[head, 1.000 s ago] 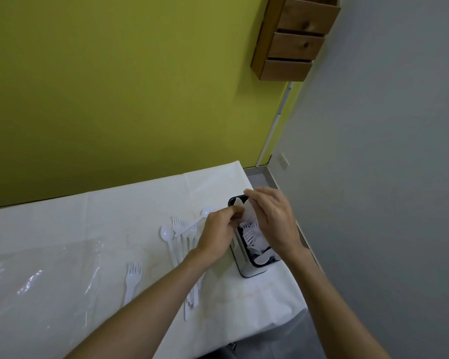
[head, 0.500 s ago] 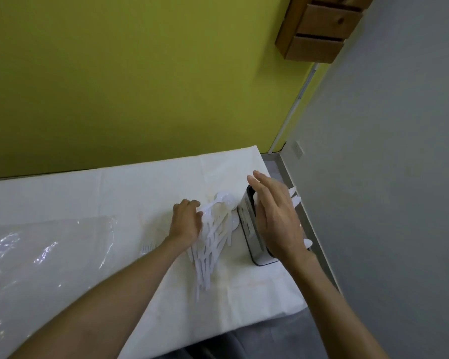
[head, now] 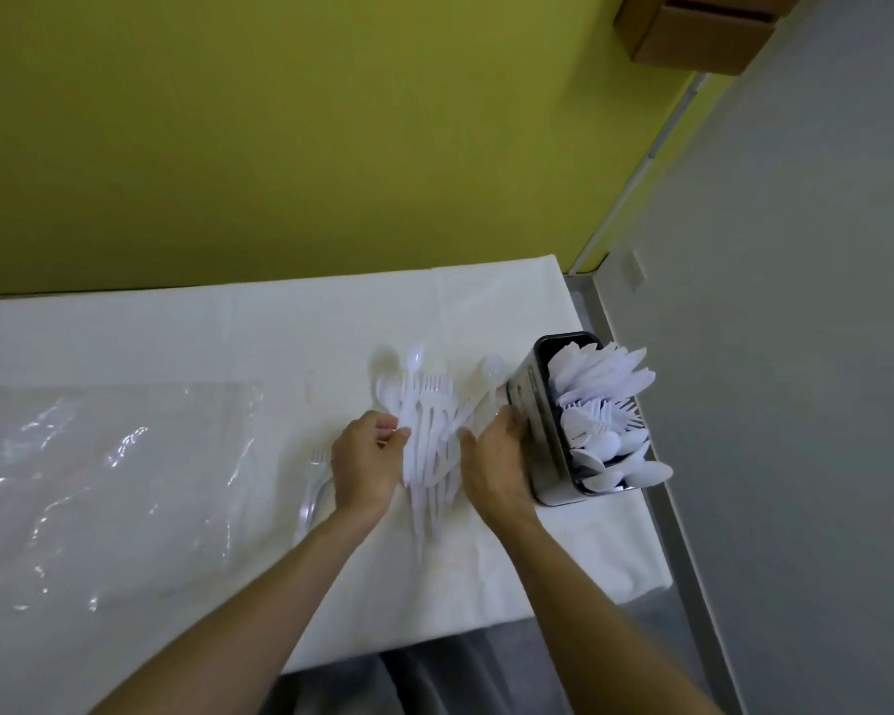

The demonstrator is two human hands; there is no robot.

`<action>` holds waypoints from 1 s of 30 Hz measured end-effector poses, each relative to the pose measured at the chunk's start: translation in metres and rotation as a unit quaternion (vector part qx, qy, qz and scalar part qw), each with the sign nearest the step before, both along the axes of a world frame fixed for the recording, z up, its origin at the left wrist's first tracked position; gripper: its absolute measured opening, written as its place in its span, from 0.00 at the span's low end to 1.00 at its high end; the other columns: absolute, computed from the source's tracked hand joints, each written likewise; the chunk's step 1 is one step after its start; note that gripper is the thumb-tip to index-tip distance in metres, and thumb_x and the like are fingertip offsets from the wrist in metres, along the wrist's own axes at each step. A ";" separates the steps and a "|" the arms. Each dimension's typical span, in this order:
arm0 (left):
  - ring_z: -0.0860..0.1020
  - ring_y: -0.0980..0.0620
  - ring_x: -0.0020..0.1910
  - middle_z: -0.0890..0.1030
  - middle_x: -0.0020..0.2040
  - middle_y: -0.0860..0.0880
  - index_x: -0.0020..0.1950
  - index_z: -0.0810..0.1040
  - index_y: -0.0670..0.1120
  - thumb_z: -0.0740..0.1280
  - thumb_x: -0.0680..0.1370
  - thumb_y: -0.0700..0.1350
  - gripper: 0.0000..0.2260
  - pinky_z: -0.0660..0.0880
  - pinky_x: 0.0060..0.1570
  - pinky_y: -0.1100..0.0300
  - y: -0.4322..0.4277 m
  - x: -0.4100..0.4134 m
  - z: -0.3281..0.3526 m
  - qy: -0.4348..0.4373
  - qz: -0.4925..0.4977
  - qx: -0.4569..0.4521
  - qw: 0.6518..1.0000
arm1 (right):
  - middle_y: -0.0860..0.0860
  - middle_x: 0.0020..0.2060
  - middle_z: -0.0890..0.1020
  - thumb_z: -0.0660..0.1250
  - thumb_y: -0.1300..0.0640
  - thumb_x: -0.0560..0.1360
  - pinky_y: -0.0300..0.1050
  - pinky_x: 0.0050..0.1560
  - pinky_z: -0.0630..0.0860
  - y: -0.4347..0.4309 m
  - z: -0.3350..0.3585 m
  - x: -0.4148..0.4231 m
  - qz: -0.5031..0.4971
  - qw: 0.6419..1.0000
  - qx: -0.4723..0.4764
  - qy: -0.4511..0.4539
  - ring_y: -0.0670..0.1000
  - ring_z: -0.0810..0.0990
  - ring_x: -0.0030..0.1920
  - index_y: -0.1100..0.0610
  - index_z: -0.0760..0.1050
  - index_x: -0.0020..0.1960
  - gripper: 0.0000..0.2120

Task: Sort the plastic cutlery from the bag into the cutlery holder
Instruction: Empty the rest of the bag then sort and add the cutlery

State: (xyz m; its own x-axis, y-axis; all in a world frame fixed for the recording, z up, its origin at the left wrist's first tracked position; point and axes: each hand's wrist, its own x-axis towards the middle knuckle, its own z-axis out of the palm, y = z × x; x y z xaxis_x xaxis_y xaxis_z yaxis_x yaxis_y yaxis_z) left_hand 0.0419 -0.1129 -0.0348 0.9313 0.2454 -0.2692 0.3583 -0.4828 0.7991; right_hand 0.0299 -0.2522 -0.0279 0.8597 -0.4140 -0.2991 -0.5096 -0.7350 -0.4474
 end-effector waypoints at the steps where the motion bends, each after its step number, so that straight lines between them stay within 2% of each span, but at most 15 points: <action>1: 0.81 0.50 0.42 0.83 0.44 0.49 0.47 0.80 0.45 0.73 0.73 0.44 0.05 0.78 0.47 0.55 0.008 -0.012 -0.002 0.010 0.012 -0.013 1.000 | 0.60 0.67 0.69 0.58 0.44 0.81 0.47 0.64 0.69 0.002 -0.001 0.003 -0.010 1.000 -0.016 0.002 0.58 0.71 0.66 0.64 0.58 0.72 0.30; 4: 0.82 0.50 0.41 0.82 0.42 0.52 0.46 0.78 0.50 0.72 0.74 0.45 0.04 0.80 0.48 0.51 0.032 -0.040 -0.010 0.046 0.035 -0.034 0.998 | 0.62 0.69 0.66 0.60 0.40 0.78 0.50 0.65 0.68 0.011 -0.005 0.016 -0.056 0.998 0.021 -0.017 0.60 0.68 0.69 0.67 0.54 0.74 0.38; 8: 0.82 0.52 0.41 0.82 0.42 0.52 0.49 0.78 0.48 0.73 0.74 0.47 0.07 0.80 0.47 0.55 0.049 -0.062 -0.018 0.066 0.018 -0.013 0.998 | 0.64 0.72 0.63 0.63 0.48 0.79 0.48 0.66 0.69 0.015 -0.006 0.031 -0.096 0.994 0.049 0.007 0.60 0.66 0.72 0.68 0.46 0.76 0.39; 10: 0.82 0.54 0.41 0.83 0.43 0.52 0.50 0.79 0.48 0.72 0.74 0.48 0.09 0.80 0.47 0.57 0.054 -0.065 -0.021 0.067 0.015 -0.010 0.998 | 0.63 0.71 0.66 0.64 0.52 0.79 0.48 0.63 0.70 0.013 -0.007 0.034 -0.109 0.991 0.077 0.010 0.60 0.69 0.69 0.68 0.51 0.75 0.35; 12: 0.81 0.55 0.43 0.82 0.44 0.53 0.51 0.80 0.48 0.72 0.74 0.49 0.08 0.79 0.48 0.59 0.056 -0.067 -0.020 0.057 0.000 0.000 0.998 | 0.60 0.63 0.73 0.66 0.55 0.77 0.48 0.58 0.76 0.010 -0.012 0.033 -0.131 0.984 0.119 0.003 0.60 0.77 0.61 0.65 0.62 0.68 0.24; 14: 0.80 0.57 0.43 0.82 0.44 0.54 0.50 0.80 0.49 0.71 0.75 0.49 0.06 0.78 0.48 0.61 0.058 -0.068 -0.019 0.038 -0.010 0.015 0.999 | 0.58 0.57 0.77 0.67 0.56 0.75 0.53 0.53 0.80 0.007 -0.017 0.029 -0.139 0.979 0.147 0.001 0.58 0.80 0.53 0.61 0.69 0.60 0.17; 16: 0.77 0.56 0.46 0.78 0.45 0.54 0.49 0.78 0.50 0.69 0.76 0.49 0.04 0.76 0.43 0.60 0.061 -0.070 -0.017 0.019 0.003 0.061 0.998 | 0.57 0.52 0.79 0.67 0.57 0.75 0.54 0.51 0.81 0.003 -0.019 0.027 -0.145 0.975 0.167 0.000 0.57 0.80 0.50 0.60 0.71 0.57 0.13; 19: 0.73 0.53 0.51 0.74 0.50 0.53 0.52 0.74 0.50 0.69 0.76 0.47 0.08 0.74 0.39 0.57 0.072 -0.075 -0.021 0.012 0.027 0.156 0.987 | 0.57 0.45 0.79 0.66 0.58 0.77 0.49 0.45 0.79 -0.002 -0.014 0.024 -0.157 0.969 0.191 -0.021 0.57 0.80 0.46 0.62 0.72 0.54 0.10; 22: 0.76 0.50 0.49 0.74 0.50 0.51 0.52 0.73 0.48 0.69 0.76 0.42 0.08 0.77 0.42 0.54 0.079 -0.073 -0.026 0.024 0.037 0.125 0.991 | 0.54 0.39 0.78 0.65 0.58 0.78 0.42 0.35 0.73 -0.006 -0.009 0.020 -0.154 0.966 0.201 -0.048 0.52 0.78 0.38 0.61 0.72 0.52 0.07; 26: 0.78 0.50 0.44 0.76 0.48 0.50 0.51 0.73 0.45 0.70 0.76 0.41 0.07 0.75 0.44 0.58 0.080 -0.056 -0.023 0.009 0.051 0.068 0.996 | 0.52 0.36 0.78 0.66 0.59 0.76 0.41 0.35 0.73 0.000 -0.002 0.009 -0.127 0.966 0.213 -0.068 0.51 0.77 0.36 0.61 0.74 0.49 0.05; 30: 0.78 0.51 0.41 0.79 0.45 0.50 0.49 0.74 0.45 0.72 0.74 0.41 0.09 0.72 0.42 0.59 0.082 -0.044 -0.024 0.019 0.065 0.049 0.996 | 0.50 0.33 0.76 0.67 0.57 0.76 0.42 0.35 0.72 0.019 0.006 -0.005 -0.038 0.972 0.217 -0.086 0.47 0.72 0.33 0.58 0.75 0.46 0.04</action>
State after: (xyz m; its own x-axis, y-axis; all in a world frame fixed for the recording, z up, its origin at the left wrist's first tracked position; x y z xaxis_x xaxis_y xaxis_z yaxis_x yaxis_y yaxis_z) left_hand -0.0016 -0.0309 -0.0583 0.8791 0.3908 -0.2730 0.4527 -0.5050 0.7349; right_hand 0.0247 -0.2332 -0.0215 0.8841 -0.3461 -0.3141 -0.4454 -0.4204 -0.7905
